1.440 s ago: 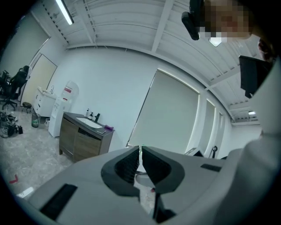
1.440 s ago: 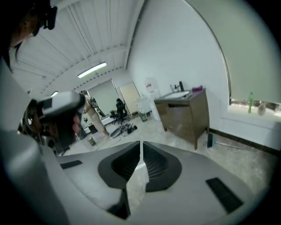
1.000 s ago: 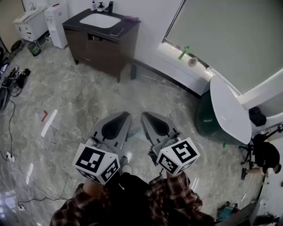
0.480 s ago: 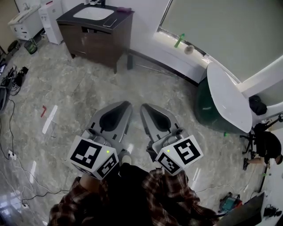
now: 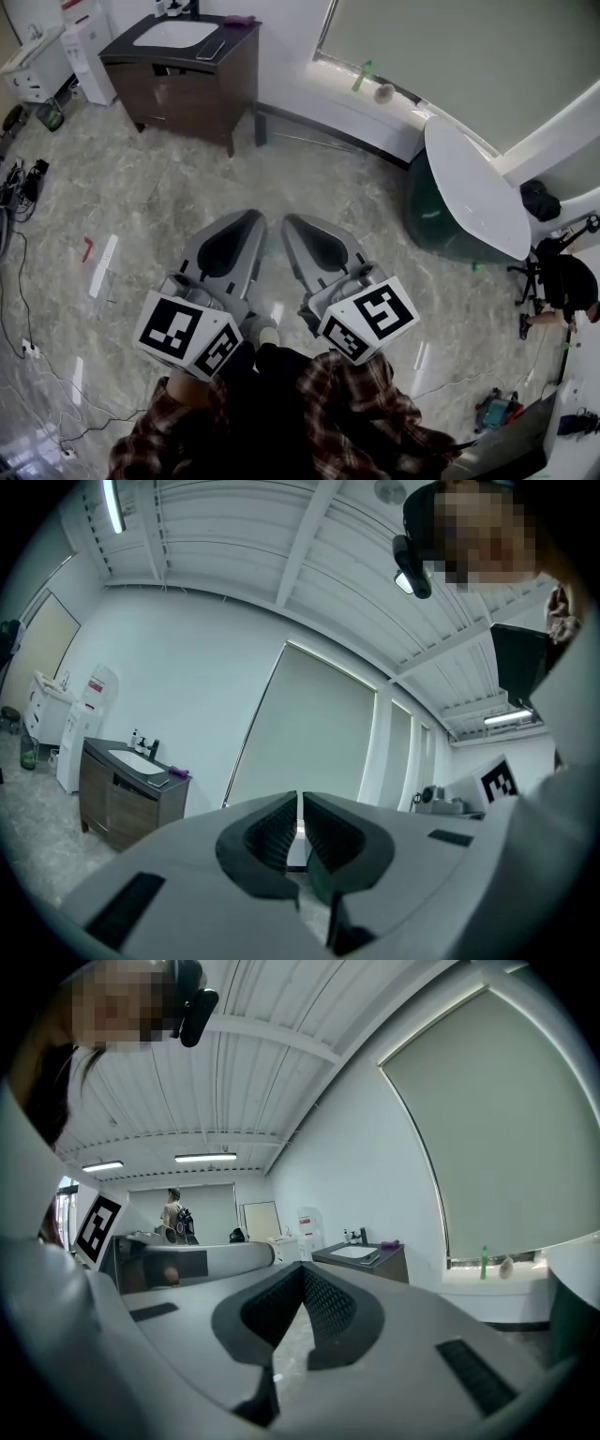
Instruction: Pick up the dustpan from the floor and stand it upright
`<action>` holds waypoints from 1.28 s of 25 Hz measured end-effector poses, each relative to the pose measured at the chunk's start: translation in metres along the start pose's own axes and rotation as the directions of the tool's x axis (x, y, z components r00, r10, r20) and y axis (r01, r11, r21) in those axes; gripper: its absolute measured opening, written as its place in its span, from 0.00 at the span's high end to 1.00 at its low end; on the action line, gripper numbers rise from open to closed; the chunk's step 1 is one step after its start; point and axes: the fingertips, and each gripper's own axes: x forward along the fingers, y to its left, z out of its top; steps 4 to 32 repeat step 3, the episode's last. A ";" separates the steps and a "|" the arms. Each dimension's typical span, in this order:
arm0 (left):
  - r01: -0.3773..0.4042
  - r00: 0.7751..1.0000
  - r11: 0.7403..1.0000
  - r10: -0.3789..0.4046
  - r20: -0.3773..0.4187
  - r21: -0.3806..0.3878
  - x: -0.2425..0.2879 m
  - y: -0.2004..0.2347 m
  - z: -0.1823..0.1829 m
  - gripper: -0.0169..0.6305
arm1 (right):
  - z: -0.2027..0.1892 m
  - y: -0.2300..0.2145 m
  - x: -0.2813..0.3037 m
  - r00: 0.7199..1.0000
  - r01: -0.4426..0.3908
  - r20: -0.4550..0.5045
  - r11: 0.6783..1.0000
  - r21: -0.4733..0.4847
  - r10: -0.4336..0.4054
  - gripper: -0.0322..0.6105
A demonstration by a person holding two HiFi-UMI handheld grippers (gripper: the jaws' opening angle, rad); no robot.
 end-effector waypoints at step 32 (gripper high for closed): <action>-0.035 0.999 0.999 0.035 0.014 0.010 -0.011 0.019 0.003 0.93 | -0.008 0.010 0.019 1.000 -0.030 0.002 1.000 -0.001 0.030 0.93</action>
